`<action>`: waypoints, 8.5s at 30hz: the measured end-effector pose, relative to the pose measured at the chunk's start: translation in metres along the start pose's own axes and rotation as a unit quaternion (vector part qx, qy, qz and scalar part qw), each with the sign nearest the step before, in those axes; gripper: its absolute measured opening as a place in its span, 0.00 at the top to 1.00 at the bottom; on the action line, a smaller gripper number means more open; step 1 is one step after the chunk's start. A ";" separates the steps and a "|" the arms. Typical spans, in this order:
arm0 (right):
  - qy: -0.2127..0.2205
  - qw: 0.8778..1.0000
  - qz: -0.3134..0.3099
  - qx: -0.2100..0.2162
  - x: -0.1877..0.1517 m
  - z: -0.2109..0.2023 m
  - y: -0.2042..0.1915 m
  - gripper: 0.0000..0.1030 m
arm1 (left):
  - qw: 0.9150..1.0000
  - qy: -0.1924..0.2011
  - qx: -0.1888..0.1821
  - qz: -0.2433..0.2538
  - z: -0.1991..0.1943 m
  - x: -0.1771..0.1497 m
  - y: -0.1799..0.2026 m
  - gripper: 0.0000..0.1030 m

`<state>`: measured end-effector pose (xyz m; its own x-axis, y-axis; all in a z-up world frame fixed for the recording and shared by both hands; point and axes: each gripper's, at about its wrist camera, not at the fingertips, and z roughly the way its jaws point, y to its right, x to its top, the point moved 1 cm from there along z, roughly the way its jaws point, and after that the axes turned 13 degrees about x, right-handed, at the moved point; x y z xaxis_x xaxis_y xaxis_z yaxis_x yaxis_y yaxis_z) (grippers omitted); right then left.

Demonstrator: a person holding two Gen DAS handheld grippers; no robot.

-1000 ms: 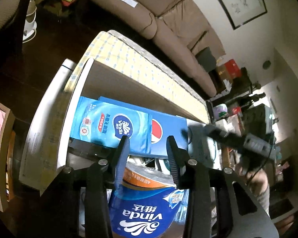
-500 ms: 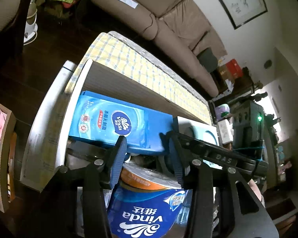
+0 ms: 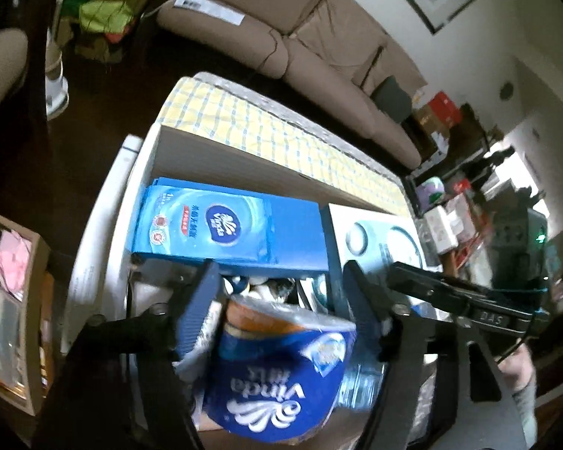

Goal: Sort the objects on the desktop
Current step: 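Withdraw the right gripper from the box back to the table, then grasp the blue printed pouch with the right gripper, then lift the blue pouch with the right gripper toward the white box, then lower the pouch into the white box and open the right gripper, then withdraw the right gripper from the white box, then reach the right gripper to the black flower-printed mitt and grasp it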

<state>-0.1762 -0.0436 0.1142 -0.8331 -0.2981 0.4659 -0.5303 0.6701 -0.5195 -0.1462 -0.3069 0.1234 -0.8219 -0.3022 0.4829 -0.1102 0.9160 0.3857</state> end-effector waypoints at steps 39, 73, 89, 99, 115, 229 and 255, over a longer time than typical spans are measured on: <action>0.142 0.981 0.043 -0.127 -0.150 -0.211 0.085 0.00 | 0.986 0.035 0.027 0.161 -0.051 -0.148 0.177 0.00; 0.167 0.902 0.354 0.179 -0.167 -0.116 0.266 0.52 | 0.973 0.004 0.017 0.230 0.026 -0.170 0.277 0.00; 0.248 0.843 0.377 0.293 -0.194 -0.152 0.270 0.87 | 0.983 -0.061 -0.115 0.126 0.026 -0.161 0.270 0.00; 0.252 0.847 0.276 0.378 -0.184 -0.205 0.213 0.87 | 0.978 -0.069 -0.194 0.029 0.022 -0.141 0.269 0.05; 0.137 0.884 0.229 0.383 -0.136 -0.118 0.110 0.87 | 0.989 -0.020 -0.147 -0.003 -0.025 -0.101 0.155 0.54; -0.008 1.000 0.002 -0.011 -0.003 0.007 -0.012 0.50 | 1.000 0.016 -0.006 0.023 -0.016 -0.032 0.018 0.24; 0.057 0.993 -0.040 -0.094 -0.098 -0.096 -0.009 0.03 | 0.985 0.034 0.086 0.143 -0.065 -0.098 0.120 0.00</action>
<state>-0.0741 0.0448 0.1423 -0.7607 -0.2844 0.5835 -0.5466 0.7655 -0.3395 -0.0425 -0.1843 0.1740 -0.7941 -0.0378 0.6066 0.0220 0.9956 0.0909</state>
